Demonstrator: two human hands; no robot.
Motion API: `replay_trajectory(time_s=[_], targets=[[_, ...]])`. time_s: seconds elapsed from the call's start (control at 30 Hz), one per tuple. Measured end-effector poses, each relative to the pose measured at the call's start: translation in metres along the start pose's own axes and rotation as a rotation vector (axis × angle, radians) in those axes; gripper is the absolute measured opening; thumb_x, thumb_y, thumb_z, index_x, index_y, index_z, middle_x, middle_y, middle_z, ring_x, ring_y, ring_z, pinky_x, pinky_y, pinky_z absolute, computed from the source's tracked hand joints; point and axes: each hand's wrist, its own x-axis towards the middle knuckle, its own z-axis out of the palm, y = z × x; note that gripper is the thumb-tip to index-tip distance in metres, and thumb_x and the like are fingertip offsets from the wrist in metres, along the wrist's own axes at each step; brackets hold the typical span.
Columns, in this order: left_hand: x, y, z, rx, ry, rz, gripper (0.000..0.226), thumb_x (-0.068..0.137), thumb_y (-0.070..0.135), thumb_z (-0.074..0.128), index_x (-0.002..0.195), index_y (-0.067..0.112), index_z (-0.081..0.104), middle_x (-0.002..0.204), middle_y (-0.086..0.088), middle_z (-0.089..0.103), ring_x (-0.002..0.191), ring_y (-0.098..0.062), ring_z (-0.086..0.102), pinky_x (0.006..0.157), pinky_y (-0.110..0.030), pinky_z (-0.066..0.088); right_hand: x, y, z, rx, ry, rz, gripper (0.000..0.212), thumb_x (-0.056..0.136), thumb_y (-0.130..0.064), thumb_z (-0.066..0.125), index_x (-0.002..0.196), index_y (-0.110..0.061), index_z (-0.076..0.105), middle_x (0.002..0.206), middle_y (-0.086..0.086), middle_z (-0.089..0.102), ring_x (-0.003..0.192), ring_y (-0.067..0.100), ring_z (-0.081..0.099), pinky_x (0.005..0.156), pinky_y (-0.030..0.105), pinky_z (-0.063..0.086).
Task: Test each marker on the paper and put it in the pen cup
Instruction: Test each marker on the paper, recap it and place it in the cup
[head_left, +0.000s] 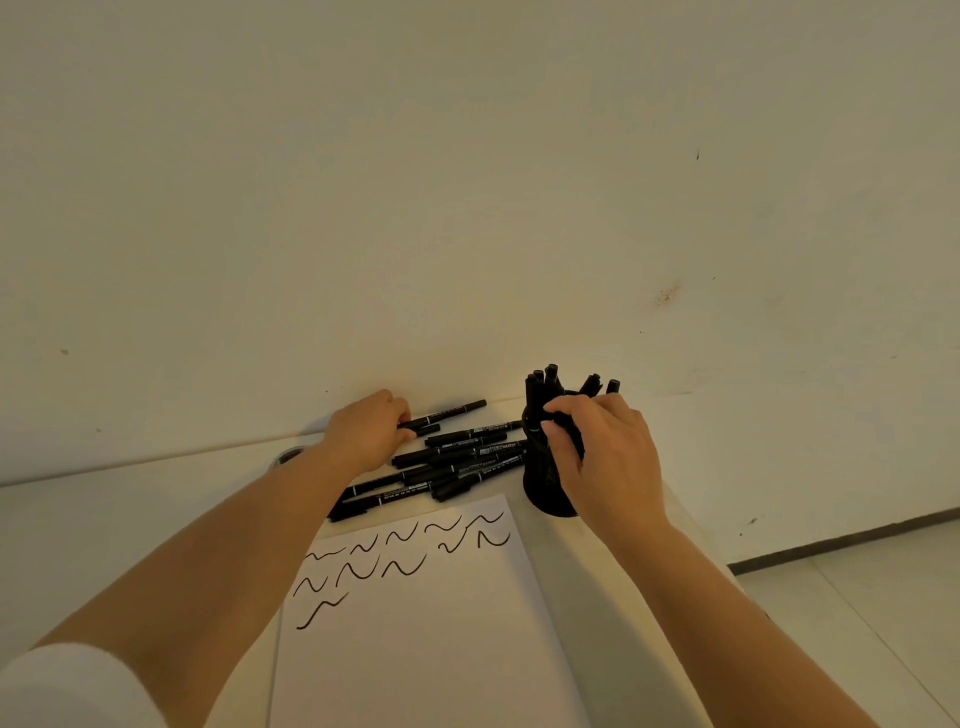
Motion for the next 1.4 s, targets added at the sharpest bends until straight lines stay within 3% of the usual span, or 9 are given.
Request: replay_trajectory(time_s=[0.27,0.43,0.57,0.77,0.93,1.1,1.23,1.33,1.4], targets=[[-0.031,0.005,-0.013,-0.099,0.176,-0.035,0.024,0.091,0.038,0.049,0.104,0.02,0.057,0.099,0.002,0.052,0.082,-0.014,0.049,0.065,-0.029,0.037,0.004,-0.014,-0.01,0.041,-0.042,0.0,0.02,0.081,-0.023,0.057,0.096,-0.011,0.064,0.09,0.0,0.068,0.092,0.021,0.052,0.073,0.029,0.038],[-0.077,0.009,-0.03,-0.291,0.226,-0.066,0.02,0.09,0.036,0.051,0.101,0.021,0.059,0.096,0.004,0.053,0.086,-0.014,0.053,0.072,-0.031,0.044,-0.001,-0.044,-0.016,0.183,0.02,-0.057,0.021,0.084,-0.022,0.049,0.094,-0.011,0.063,0.087,-0.003,0.063,0.088,0.011,0.046,0.074,0.021,0.037],[-0.121,0.013,-0.042,-0.497,0.246,-0.046,0.008,0.088,0.034,0.055,0.095,0.03,0.058,0.092,0.011,0.054,0.084,-0.005,0.055,0.074,-0.024,0.045,-0.018,-0.07,-0.007,0.473,-0.255,0.195,0.009,0.089,-0.023,0.053,0.087,-0.026,0.061,0.075,-0.017,0.058,0.072,0.0,0.053,0.062,0.011,0.039],[-0.177,0.023,-0.046,-0.739,0.099,-0.051,0.017,0.089,0.029,0.054,0.08,0.044,0.053,0.074,0.021,0.064,0.069,0.009,0.058,0.06,-0.007,0.04,-0.04,-0.1,0.015,0.777,-0.59,0.583,0.009,0.09,-0.038,0.05,0.086,-0.033,0.056,0.07,-0.007,0.067,0.06,-0.003,0.059,0.051,0.009,0.042],[-0.21,0.025,-0.037,-0.726,-0.049,-0.02,0.015,0.088,0.031,0.055,0.078,0.04,0.06,0.072,0.017,0.067,0.069,0.007,0.06,0.067,-0.016,0.045,-0.059,-0.118,0.026,0.83,-0.589,0.653,0.023,0.094,-0.036,0.044,0.083,-0.026,0.062,0.057,-0.008,0.061,0.051,-0.004,0.053,0.049,0.01,0.041],[-0.234,0.024,-0.03,-0.682,0.032,-0.064,0.019,0.086,0.035,0.056,0.068,0.037,0.061,0.064,0.009,0.064,0.063,-0.006,0.059,0.062,-0.029,0.049,-0.064,-0.123,0.023,0.853,-0.768,0.637,0.029,0.093,-0.034,0.045,0.075,-0.021,0.063,0.051,-0.007,0.06,0.046,0.0,0.05,0.049,0.011,0.042],[-0.245,0.029,-0.021,-0.586,0.139,-0.07,0.018,0.088,0.04,0.051,0.085,0.03,0.065,0.071,0.006,0.066,0.065,-0.013,0.06,0.064,-0.038,0.051,-0.077,-0.134,0.029,0.783,-0.664,0.688,0.032,0.092,-0.036,0.047,0.068,-0.022,0.062,0.045,-0.007,0.056,0.042,0.0,0.047,0.045,0.013,0.039],[-0.254,0.02,-0.01,-0.31,0.312,-0.066,0.023,0.088,0.043,0.05,0.092,0.029,0.068,0.075,0.008,0.068,0.063,-0.016,0.06,0.057,-0.031,0.049,-0.067,-0.12,0.033,0.679,-0.411,0.923,0.034,0.092,-0.038,0.047,0.065,-0.018,0.056,0.056,-0.003,0.052,0.053,0.01,0.048,0.053,0.025,0.038],[-0.263,0.006,-0.004,-0.319,0.335,-0.143,0.02,0.087,0.039,0.055,0.093,0.025,0.069,0.073,0.007,0.067,0.061,-0.017,0.059,0.056,-0.029,0.046,-0.054,-0.101,0.027,0.687,-0.283,0.959,0.036,0.092,-0.036,0.048,0.065,-0.012,0.051,0.059,0.002,0.046,0.055,0.015,0.042,0.055,0.031,0.036]])
